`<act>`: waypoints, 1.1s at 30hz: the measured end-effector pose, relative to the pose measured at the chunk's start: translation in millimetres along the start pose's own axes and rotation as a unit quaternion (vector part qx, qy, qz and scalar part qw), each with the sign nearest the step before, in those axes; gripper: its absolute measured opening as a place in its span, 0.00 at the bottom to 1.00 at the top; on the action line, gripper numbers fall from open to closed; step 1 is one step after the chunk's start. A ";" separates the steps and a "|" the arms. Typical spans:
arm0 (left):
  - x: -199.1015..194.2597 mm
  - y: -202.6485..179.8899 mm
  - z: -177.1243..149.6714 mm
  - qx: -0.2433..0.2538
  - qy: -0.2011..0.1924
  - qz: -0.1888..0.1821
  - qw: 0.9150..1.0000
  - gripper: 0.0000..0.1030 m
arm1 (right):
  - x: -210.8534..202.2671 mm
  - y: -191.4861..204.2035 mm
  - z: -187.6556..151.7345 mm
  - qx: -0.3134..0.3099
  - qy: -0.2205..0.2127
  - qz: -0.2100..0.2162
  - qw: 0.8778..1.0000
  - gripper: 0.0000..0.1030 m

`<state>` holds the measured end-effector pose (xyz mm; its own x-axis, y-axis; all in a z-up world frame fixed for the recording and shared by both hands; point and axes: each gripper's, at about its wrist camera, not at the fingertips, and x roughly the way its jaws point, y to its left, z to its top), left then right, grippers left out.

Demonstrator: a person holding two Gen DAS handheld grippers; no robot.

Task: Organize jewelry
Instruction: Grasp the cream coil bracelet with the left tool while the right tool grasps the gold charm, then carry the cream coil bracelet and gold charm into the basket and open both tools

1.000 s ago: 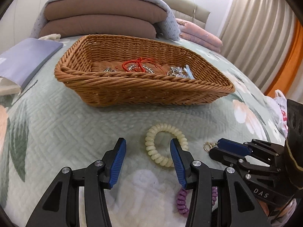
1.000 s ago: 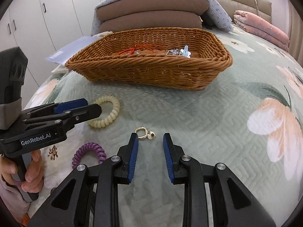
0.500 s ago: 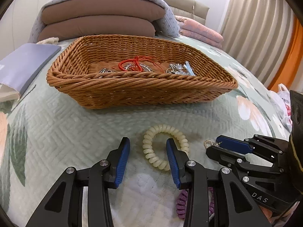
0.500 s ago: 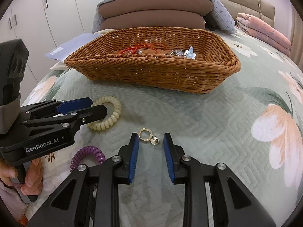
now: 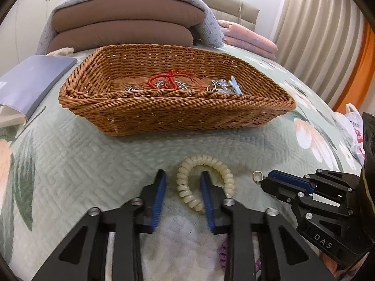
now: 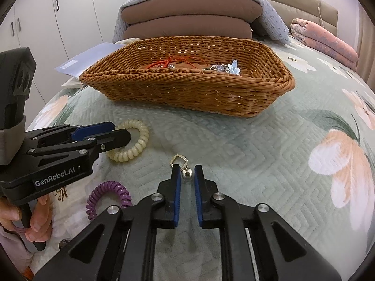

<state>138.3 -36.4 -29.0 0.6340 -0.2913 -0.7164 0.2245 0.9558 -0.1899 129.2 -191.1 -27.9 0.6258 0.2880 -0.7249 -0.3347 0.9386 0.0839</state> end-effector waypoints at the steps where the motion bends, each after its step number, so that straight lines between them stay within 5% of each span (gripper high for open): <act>1: -0.1 -0.3 -0.3 0.000 0.000 -0.002 1.000 0.15 | -0.4 0.0 -0.2 0.000 -0.001 0.000 1.000 0.13; 33: -57.1 -2.8 -1.0 0.002 -0.104 -0.040 0.994 0.10 | -69.0 -5.1 7.2 0.015 -0.127 0.044 0.991 0.13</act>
<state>100.8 -22.4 11.7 0.7531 -0.3681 -0.5453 0.2821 0.9294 -0.2378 92.8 -214.4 26.6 0.7538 0.4031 -0.5190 -0.3770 0.9121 0.1610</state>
